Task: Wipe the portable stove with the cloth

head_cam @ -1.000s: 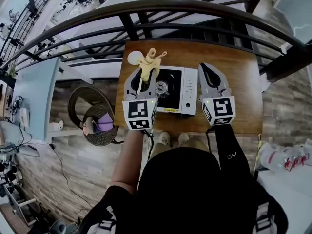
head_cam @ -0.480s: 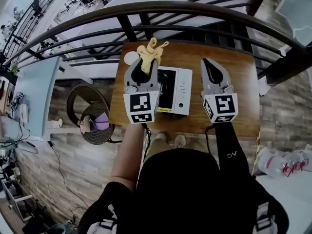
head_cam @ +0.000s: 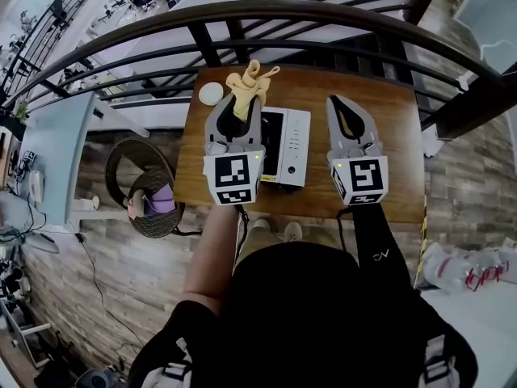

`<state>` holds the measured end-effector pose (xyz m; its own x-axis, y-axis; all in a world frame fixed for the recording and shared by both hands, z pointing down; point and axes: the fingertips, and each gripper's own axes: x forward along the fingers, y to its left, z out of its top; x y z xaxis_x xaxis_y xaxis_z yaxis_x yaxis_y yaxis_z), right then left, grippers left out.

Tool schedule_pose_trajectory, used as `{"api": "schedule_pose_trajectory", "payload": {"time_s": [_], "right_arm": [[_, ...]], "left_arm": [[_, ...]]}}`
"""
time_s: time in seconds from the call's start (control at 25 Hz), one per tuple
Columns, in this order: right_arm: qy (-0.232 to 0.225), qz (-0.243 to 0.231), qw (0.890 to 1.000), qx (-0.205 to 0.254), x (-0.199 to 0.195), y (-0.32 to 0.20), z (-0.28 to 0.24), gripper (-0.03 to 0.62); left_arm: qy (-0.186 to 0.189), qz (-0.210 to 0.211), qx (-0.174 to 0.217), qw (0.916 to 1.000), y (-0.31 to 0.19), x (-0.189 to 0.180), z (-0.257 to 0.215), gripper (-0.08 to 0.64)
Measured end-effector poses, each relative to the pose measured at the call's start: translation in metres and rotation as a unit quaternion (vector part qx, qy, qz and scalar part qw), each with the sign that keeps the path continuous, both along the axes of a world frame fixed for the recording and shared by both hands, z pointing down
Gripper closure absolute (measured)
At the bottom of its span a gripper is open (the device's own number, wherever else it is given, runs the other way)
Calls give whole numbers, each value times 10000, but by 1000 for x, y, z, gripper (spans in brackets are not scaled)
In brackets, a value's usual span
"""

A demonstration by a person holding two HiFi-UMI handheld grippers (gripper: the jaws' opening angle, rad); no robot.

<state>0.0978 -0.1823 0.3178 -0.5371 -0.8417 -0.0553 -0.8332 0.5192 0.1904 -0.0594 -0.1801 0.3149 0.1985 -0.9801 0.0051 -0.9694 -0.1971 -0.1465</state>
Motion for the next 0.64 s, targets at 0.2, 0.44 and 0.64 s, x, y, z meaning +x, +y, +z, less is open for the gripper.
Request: {"api": "schedule_pose_trajectory", "payload": {"time_s": [0.2,0.44,0.64], "right_arm": [[-46,23,10000,37,4,7,-4,589],[-39,77,9999,54,12,13,-1,589],[-62,133,9999,53,18,21,-1,589]], "left_arm": [[31,48,50,10000,7,5,-5,433],[61,108,120,9999,15,14,-4,433],[51,134,165,9998,26,19,-3,433]]}}
